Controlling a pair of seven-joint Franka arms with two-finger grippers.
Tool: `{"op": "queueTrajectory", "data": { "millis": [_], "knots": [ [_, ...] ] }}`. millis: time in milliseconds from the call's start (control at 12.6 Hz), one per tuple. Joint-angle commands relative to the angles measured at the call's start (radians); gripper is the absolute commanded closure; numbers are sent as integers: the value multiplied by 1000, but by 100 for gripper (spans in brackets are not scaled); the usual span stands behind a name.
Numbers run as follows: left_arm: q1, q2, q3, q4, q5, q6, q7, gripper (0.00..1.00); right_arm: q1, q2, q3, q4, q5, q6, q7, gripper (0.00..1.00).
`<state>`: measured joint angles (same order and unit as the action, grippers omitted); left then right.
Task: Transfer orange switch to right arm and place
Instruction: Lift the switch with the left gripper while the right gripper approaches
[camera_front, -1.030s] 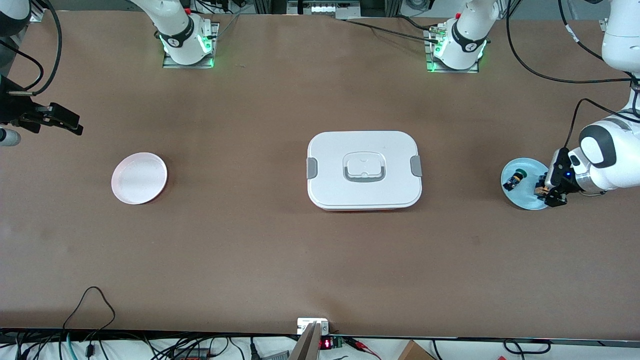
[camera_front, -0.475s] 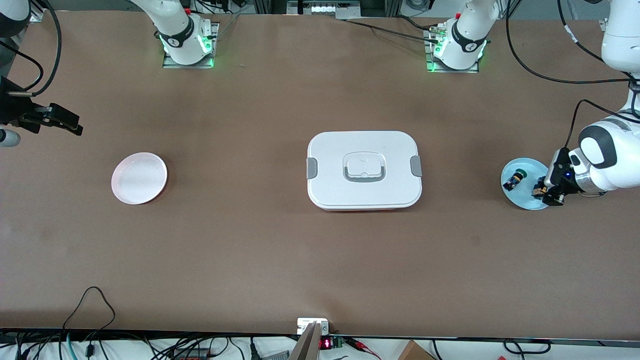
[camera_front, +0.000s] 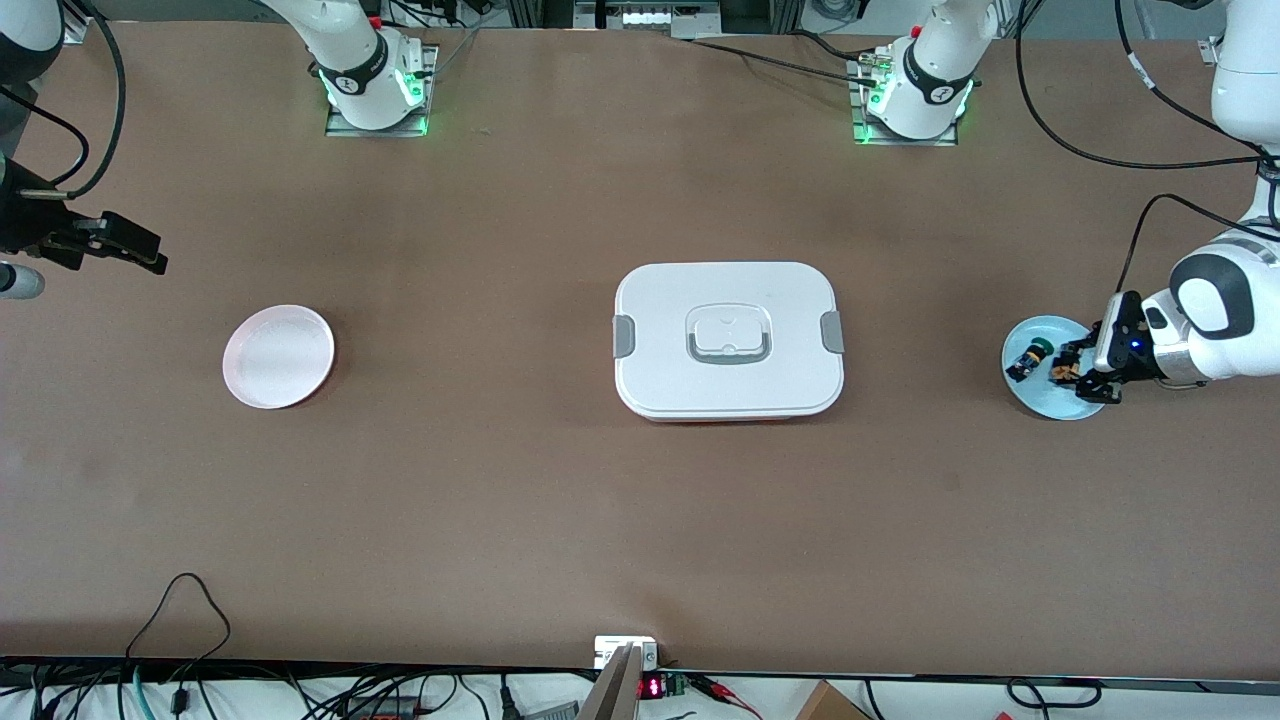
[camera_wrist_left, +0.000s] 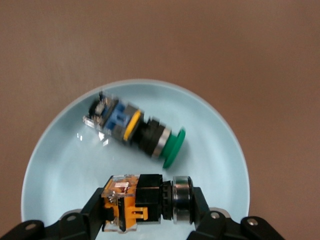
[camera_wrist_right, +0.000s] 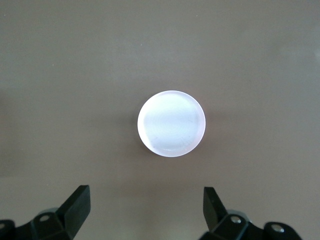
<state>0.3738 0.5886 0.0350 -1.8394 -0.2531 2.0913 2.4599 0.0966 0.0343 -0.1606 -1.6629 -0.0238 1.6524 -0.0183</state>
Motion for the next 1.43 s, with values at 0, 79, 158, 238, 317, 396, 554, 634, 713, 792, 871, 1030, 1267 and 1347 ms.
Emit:
{"op": "queueTrajectory", "data": {
  "millis": [0,79,158,238,317,396,554,634,713,792,871,1030,1267,1347],
  "knots": [
    [10,25,-7,81,-124,-152,75,100,-9,7,0,9,13,3,-15,0],
    [8,25,-7,89,-176,-180,102,100,-9,18,0,9,13,3,-15,0],
    [7,25,-7,92,-224,-212,108,100,-8,35,1,9,12,6,-17,0],
    [1,26,-7,94,-295,-279,108,100,-2,61,3,11,10,16,-17,0],
    [-7,30,-9,95,-374,-342,106,100,9,81,6,21,12,26,-17,0],
    [-10,37,-29,97,-464,-425,103,100,8,85,6,37,13,23,-17,0],
    [-18,45,-78,107,-598,-554,85,100,8,96,9,40,13,24,-17,0],
    [-19,54,-98,117,-653,-623,33,100,9,95,9,40,13,15,-15,0],
    [-26,60,-122,127,-698,-666,-17,100,12,95,9,40,13,10,-9,0],
    [-30,60,-156,137,-751,-694,-63,100,12,93,10,38,15,3,-9,0],
    [-30,60,-200,140,-814,-704,-112,100,20,93,12,38,15,-2,-14,0],
    [-39,68,-303,167,-937,-699,-224,100,32,93,12,38,21,-13,-19,0],
    [-174,69,-325,227,-1156,-657,-355,100,28,95,12,37,129,-28,-19,0],
    [-235,62,-325,261,-1227,-605,-433,100,19,95,9,34,218,-31,-22,0]
  ]
}}
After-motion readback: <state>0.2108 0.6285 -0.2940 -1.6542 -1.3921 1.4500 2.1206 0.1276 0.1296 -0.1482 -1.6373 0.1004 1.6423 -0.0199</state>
